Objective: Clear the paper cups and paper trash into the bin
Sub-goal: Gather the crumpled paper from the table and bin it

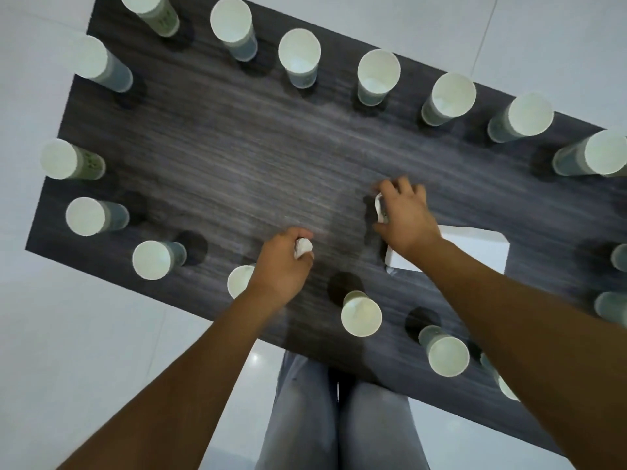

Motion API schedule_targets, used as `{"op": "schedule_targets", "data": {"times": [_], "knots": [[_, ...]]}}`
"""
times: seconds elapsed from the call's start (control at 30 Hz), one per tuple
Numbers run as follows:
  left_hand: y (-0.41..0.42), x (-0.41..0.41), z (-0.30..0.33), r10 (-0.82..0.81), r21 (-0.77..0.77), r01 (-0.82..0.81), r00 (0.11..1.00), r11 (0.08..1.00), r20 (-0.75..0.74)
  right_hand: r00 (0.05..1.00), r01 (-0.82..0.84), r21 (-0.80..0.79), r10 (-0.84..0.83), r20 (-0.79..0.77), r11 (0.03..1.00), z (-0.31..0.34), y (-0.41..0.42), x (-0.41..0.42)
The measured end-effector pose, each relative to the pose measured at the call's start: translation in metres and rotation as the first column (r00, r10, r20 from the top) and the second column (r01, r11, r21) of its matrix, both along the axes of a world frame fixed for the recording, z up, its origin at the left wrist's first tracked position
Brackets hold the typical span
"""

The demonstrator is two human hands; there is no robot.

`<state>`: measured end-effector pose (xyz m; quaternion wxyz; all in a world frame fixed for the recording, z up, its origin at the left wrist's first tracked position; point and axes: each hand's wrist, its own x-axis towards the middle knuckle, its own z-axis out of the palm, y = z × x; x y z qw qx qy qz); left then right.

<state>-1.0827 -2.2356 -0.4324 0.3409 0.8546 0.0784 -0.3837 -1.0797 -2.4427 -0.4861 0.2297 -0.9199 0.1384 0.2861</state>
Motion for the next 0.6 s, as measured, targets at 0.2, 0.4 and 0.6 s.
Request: {"op": "schedule_targets", "data": {"times": [0.2, 0.4, 0.6], "knots": [[0.01, -0.01, 0.045, 0.102, -0.015, -0.101, 0.989, 0.995, 0.11, 0.997, -0.039, 0.107, 0.032, 0.07, 0.993, 0.061, 0.048, -0.022], [0.047, -0.033, 0.121, 0.181, -0.019, -0.18, 0.966, 0.983, 0.186, 0.988, -0.146, 0.147, 0.135, 0.079, 0.978, 0.141, 0.085, -0.04], [0.114, -0.058, 0.217, 0.351, -0.042, -0.354, 0.891, 0.934, 0.29, 0.929, -0.353, 0.158, 0.325, 0.179, 0.922, 0.234, 0.149, -0.034]]}}
